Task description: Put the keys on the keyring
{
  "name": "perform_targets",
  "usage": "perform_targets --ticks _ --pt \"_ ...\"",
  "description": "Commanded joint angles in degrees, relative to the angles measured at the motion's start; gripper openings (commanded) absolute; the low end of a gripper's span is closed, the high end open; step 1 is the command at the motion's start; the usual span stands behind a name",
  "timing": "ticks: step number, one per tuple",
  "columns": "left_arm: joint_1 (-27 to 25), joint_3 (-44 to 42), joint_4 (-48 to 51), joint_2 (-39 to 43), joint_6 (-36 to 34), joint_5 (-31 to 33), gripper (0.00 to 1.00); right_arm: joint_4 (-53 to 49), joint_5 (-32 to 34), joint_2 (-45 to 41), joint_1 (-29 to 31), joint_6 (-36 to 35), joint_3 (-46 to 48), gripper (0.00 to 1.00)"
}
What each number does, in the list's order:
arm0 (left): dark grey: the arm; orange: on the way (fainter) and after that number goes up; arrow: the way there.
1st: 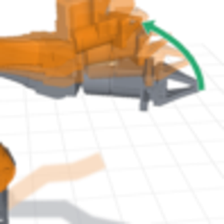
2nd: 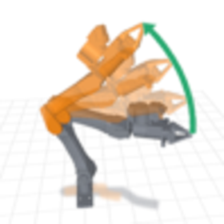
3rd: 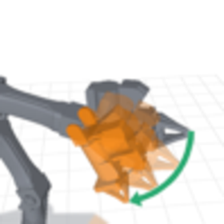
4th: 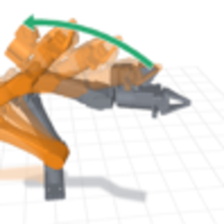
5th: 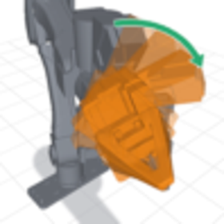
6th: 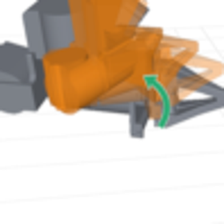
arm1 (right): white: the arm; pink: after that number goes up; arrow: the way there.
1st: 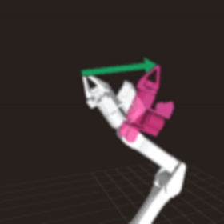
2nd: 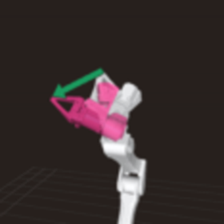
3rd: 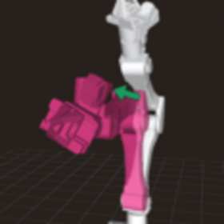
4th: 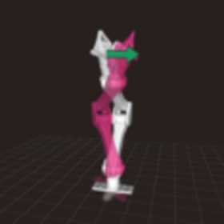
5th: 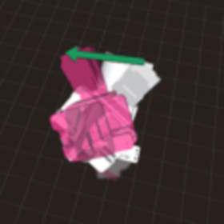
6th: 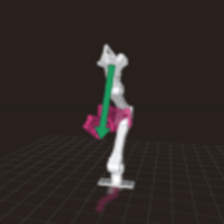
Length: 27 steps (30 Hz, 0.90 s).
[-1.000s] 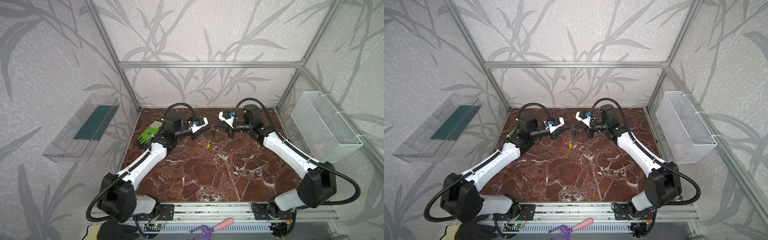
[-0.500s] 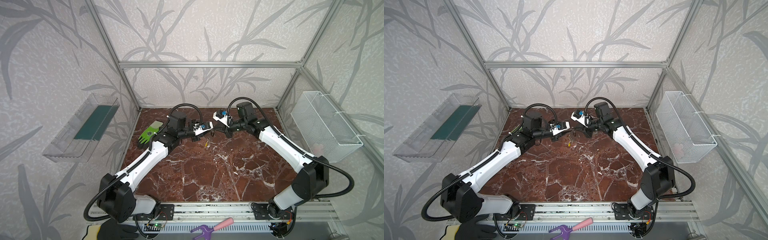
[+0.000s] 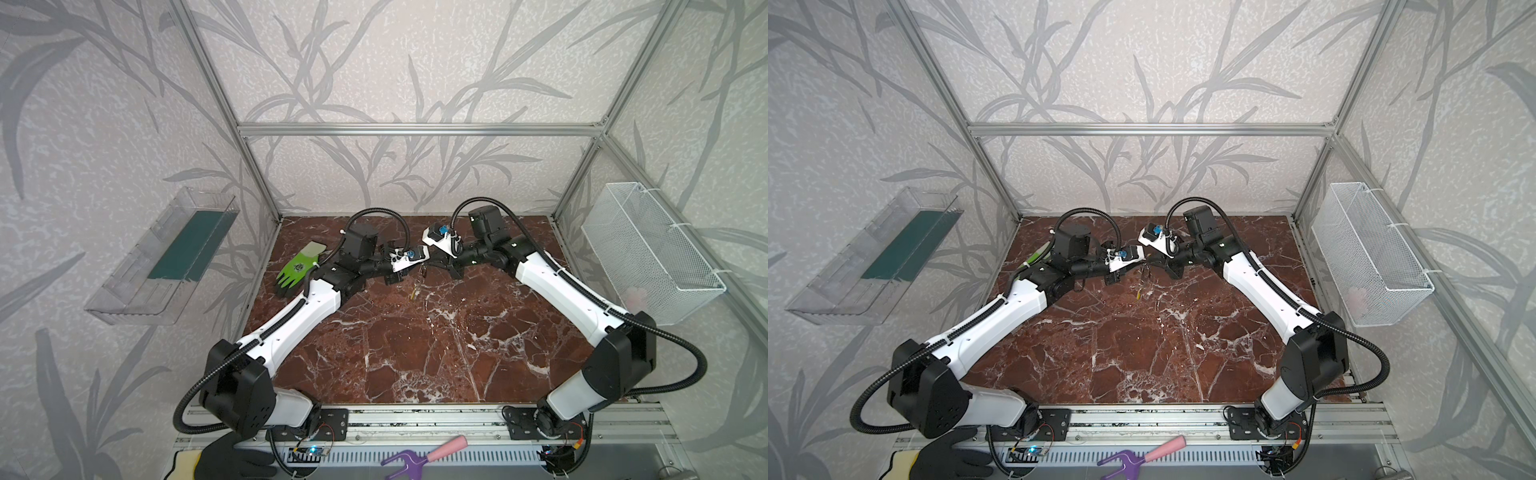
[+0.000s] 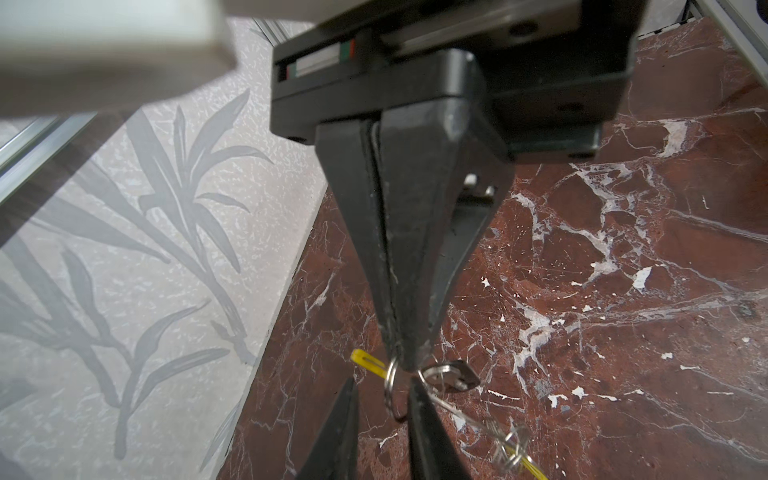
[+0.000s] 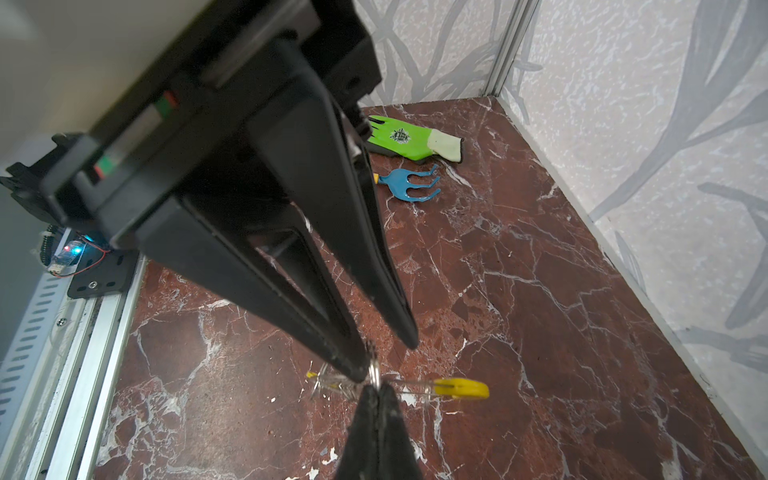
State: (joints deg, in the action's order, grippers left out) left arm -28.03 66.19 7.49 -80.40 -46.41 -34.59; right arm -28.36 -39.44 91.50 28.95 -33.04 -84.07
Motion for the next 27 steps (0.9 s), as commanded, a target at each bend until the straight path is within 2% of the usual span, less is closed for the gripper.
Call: perform_targets --ticks 1,3,9,11,13,16,18,21,27 --pt "-0.07 2.19 1.57 -0.61 -0.7 -1.28 0.23 -0.19 -0.72 0.25 0.55 -0.83 -1.79 0.0" --pt "-0.09 2.27 1.44 -0.72 -0.53 -2.23 0.2 0.03 -0.81 0.33 0.67 -1.21 -1.7 0.0" --pt "-0.09 2.1 0.74 -0.82 0.09 -3.74 0.0 1.53 -0.51 0.11 1.1 -1.5 -0.89 0.0" --pt "0.02 2.01 0.61 -1.07 0.25 -4.1 0.0 3.47 0.56 -0.49 1.05 -1.08 0.23 0.0" --pt "0.0 1.51 -0.67 -0.94 1.27 -4.34 0.0 5.61 3.16 -1.52 1.07 -0.68 2.03 0.13" --pt "0.58 0.1 -4.71 -0.68 4.28 -4.51 0.0 11.09 6.78 -3.84 0.07 0.25 6.76 0.27" --pt "1.15 -1.11 -8.92 -0.4 7.55 -4.68 0.0 15.66 6.57 -5.56 -1.01 2.4 10.49 0.31" --pt "1.45 -3.71 -17.07 -0.06 12.44 -4.92 0.0 20.09 5.35 -6.77 -1.7 4.01 14.23 0.35" --pt "1.4 -5.08 -21.61 -0.03 15.57 -6.02 0.0 23.22 4.72 -5.91 -1.73 6.67 15.25 0.36"
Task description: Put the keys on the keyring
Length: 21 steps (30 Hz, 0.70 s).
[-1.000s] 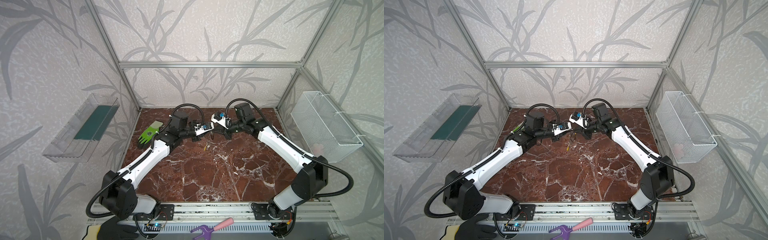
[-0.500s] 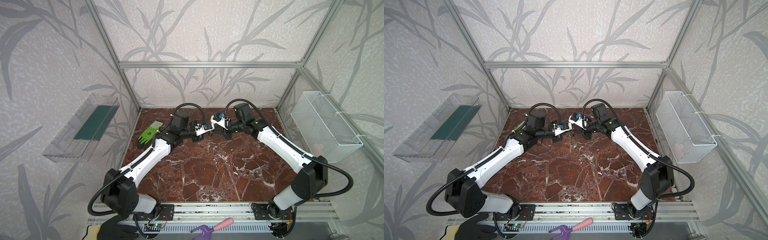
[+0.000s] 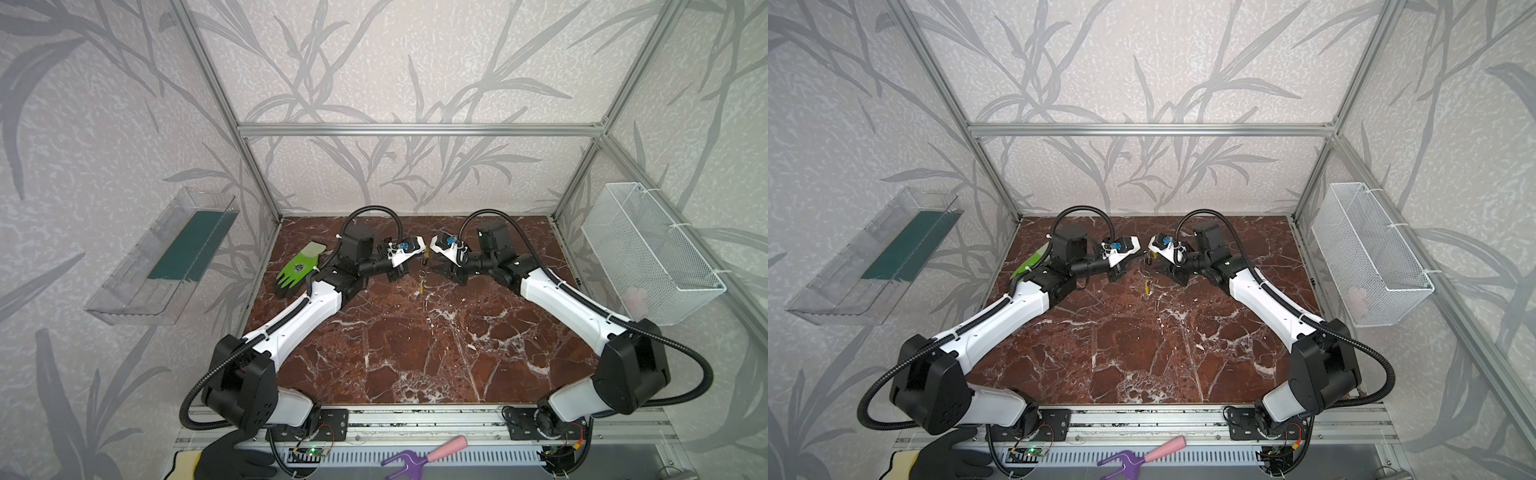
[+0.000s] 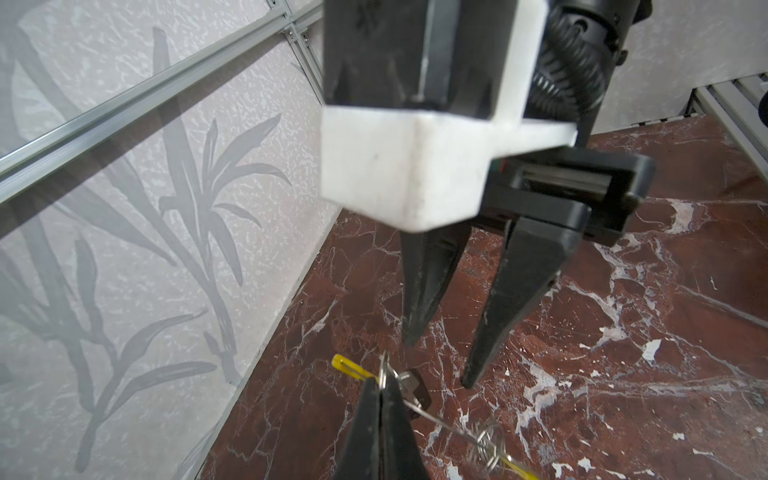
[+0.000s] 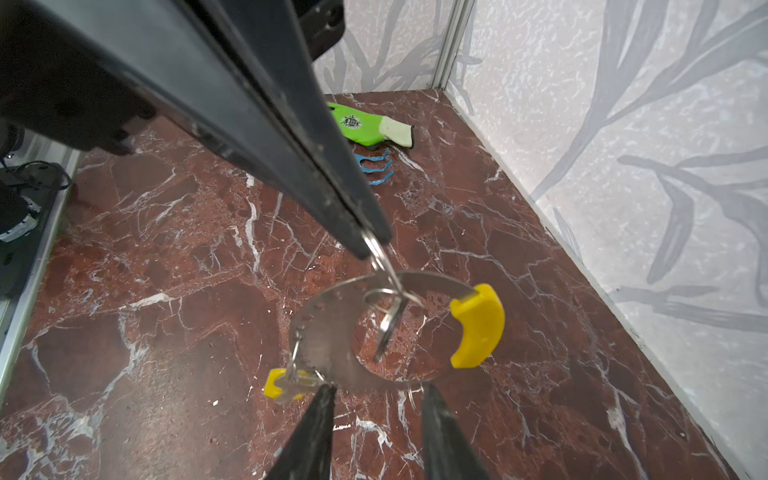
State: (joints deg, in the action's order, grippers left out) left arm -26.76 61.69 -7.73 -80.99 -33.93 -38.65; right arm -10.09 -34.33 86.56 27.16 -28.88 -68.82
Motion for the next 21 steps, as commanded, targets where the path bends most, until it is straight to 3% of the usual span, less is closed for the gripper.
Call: perform_targets --ticks 1,6,14,21 --pt "0.19 -0.77 -6.96 0.59 3.45 -1.95 0.0 5.7 -0.75 -0.74 0.09 3.3 -0.06 0.36" --pt "0.22 -1.57 -9.94 0.65 5.34 -1.81 0.0 9.19 -4.19 0.92 0.04 6.46 -0.36 0.35" --pt "0.24 -2.1 -12.33 0.68 6.89 -2.12 0.0 10.2 -4.01 3.65 0.06 9.19 -2.62 0.27" --pt "0.22 -2.23 -12.92 0.72 8.44 -3.16 0.0 12.07 -3.4 4.49 0.11 10.07 -3.17 0.09"
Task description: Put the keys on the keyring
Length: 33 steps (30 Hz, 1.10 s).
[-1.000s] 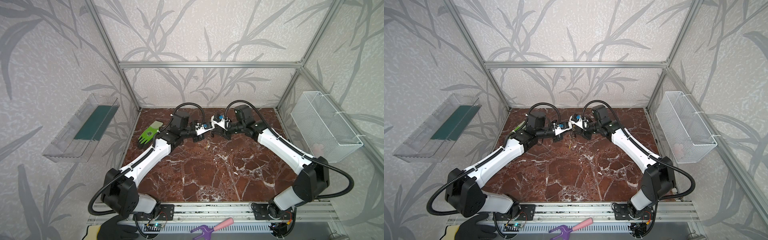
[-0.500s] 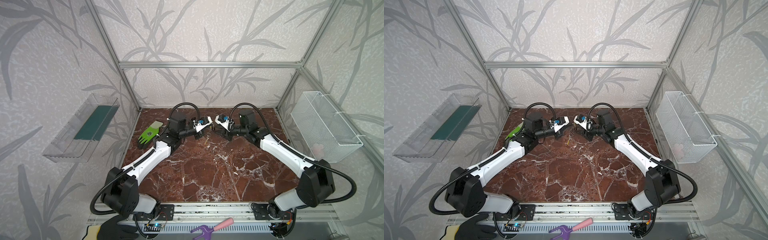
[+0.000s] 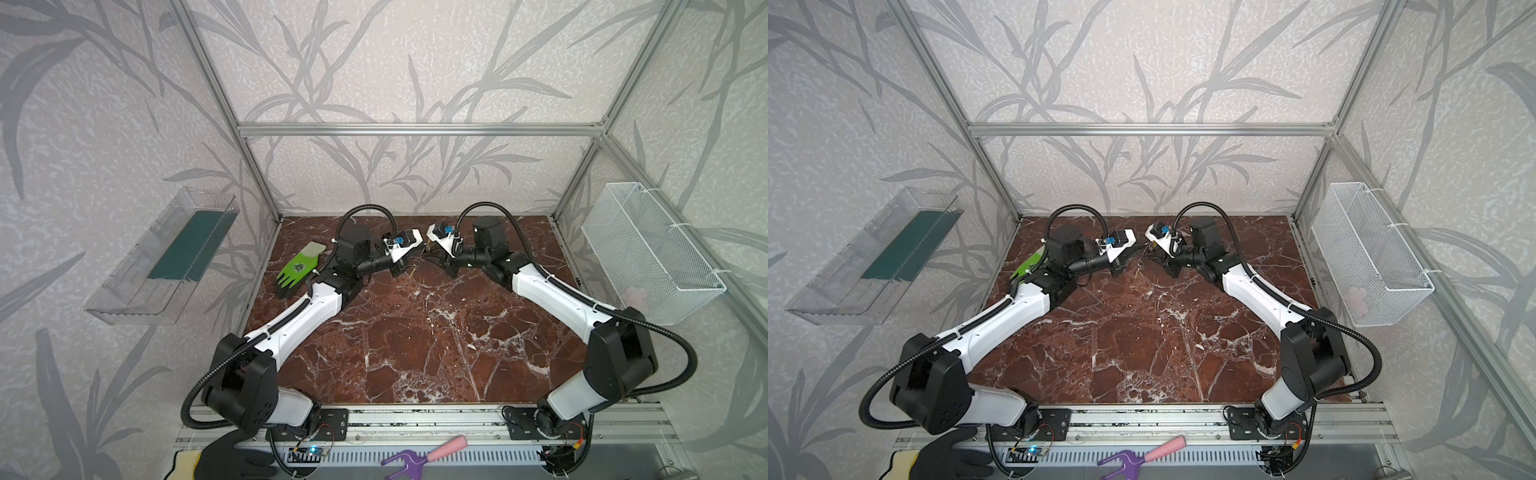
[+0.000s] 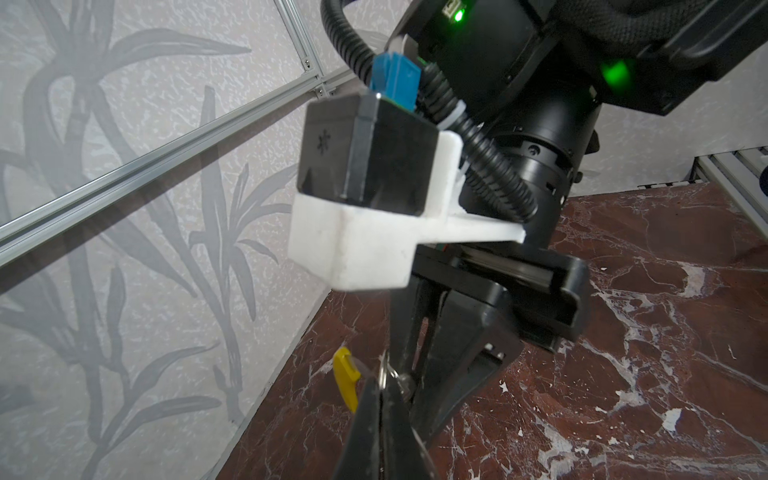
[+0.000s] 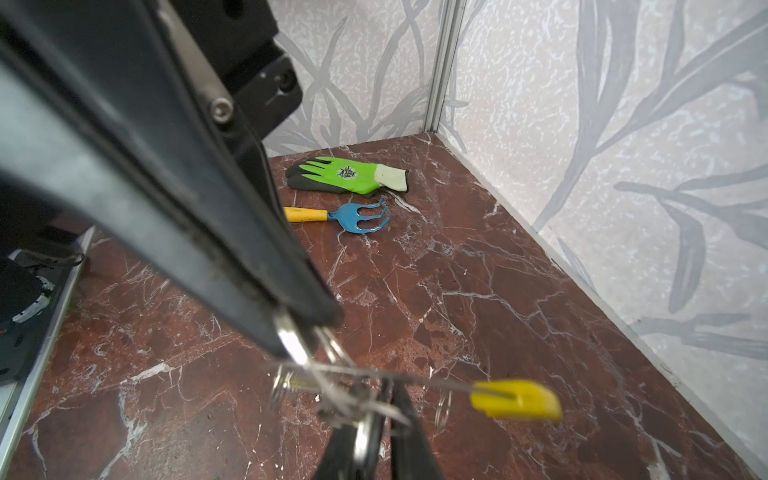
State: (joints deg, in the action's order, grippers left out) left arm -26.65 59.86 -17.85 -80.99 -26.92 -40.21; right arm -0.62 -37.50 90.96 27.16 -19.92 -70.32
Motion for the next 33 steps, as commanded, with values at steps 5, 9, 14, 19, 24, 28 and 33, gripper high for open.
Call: perform_targets --ticks 5,9,14,19,24,28,33 --pt "0.31 -1.17 -5.2 0.79 3.22 -2.14 0.0 1.48 -3.35 0.58 0.31 -0.58 -1.75 0.0" --pt "0.66 -2.3 -9.84 0.47 6.61 -3.12 0.0 -3.26 -4.61 1.54 1.52 -3.86 -3.43 0.0" --pt "0.91 -3.23 -14.16 -0.18 10.41 -4.13 0.0 -8.54 -5.92 2.73 2.42 -6.47 -6.03 0.0" --pt "1.08 -3.92 -16.01 -0.46 11.63 -4.07 0.0 -10.95 -6.02 2.99 2.5 -7.21 -6.82 0.0" --pt "1.21 -4.07 -18.61 -0.86 12.86 -4.33 0.0 -12.16 -6.87 3.84 2.52 -7.06 -7.28 0.0" --pt "1.17 -3.51 -16.06 -0.88 11.34 -4.5 0.0 -11.74 -4.56 3.14 2.55 -7.24 -6.86 0.0" --pt "1.17 -1.72 -1.48 1.03 0.25 -1.11 0.0 -14.8 0.26 0.75 1.59 -9.74 -6.84 0.0"
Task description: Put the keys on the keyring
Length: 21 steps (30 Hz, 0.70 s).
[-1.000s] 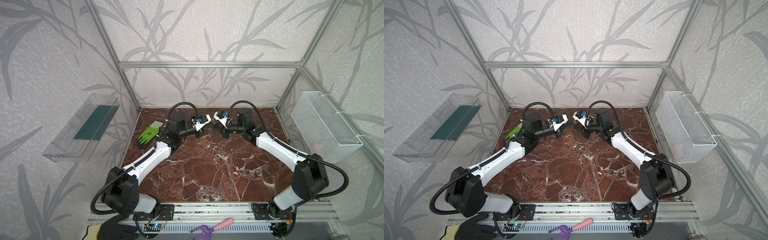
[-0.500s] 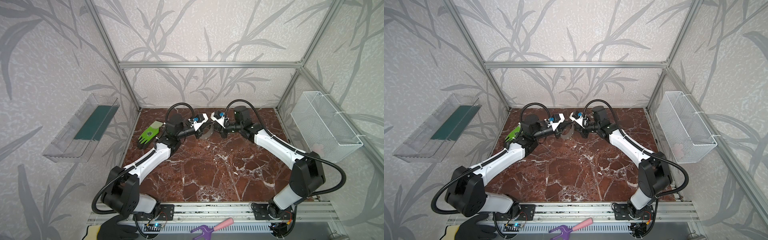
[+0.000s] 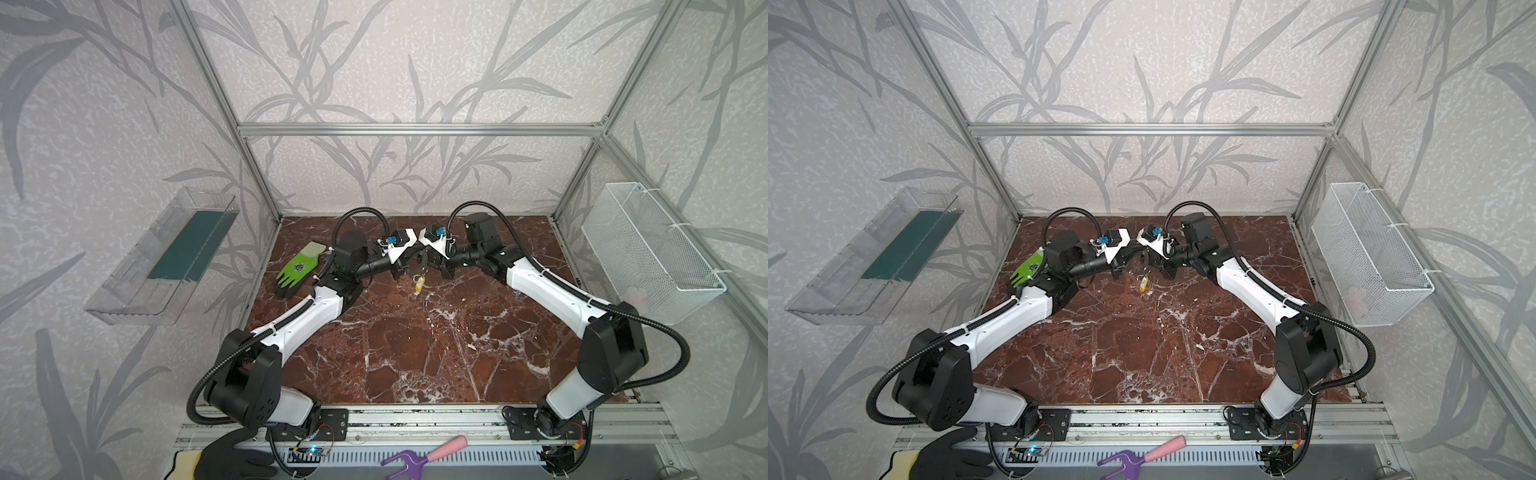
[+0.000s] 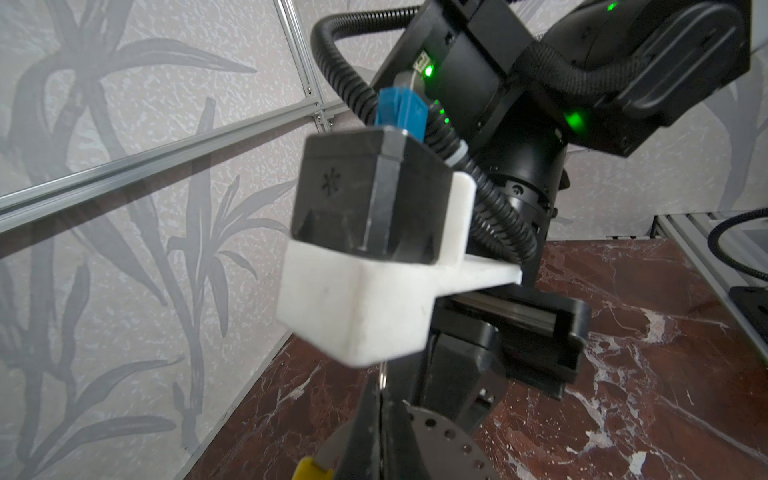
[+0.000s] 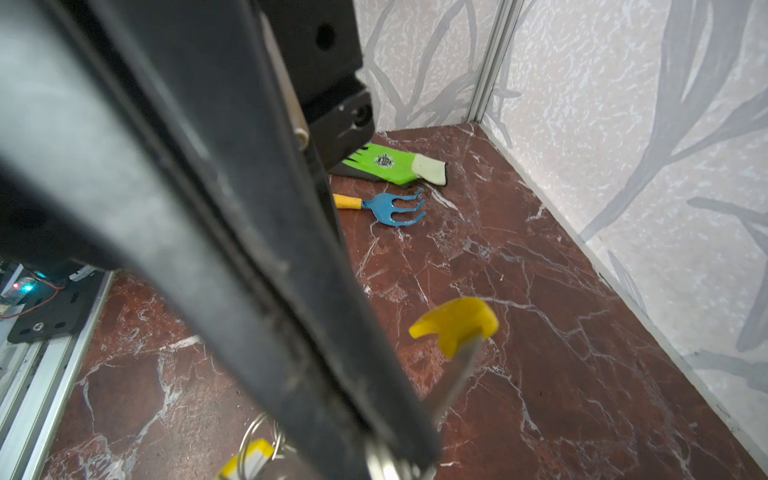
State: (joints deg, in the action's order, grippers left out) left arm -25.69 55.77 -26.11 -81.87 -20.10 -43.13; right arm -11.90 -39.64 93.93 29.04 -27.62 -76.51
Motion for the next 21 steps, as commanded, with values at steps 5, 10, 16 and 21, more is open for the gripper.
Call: perform_targets --ticks 5,10,16,21 --pt "0.2 3.51 14.37 2.72 -12.73 4.79 0.0 -8.07 6.09 -3.07 -0.73 -4.48 -1.49 0.0" --pt "0.2 4.2 17.47 2.18 -14.76 5.43 0.0 -8.97 9.37 -3.86 -0.74 -5.87 -1.89 0.0" --pt "0.2 4.44 18.64 1.76 -15.49 5.61 0.0 -9.36 11.17 -4.63 -0.74 -7.27 -2.89 0.0" --pt "0.25 4.35 18.21 1.35 -15.14 5.08 0.0 -11.1 10.4 -3.33 -0.58 -7.63 -4.79 0.0"
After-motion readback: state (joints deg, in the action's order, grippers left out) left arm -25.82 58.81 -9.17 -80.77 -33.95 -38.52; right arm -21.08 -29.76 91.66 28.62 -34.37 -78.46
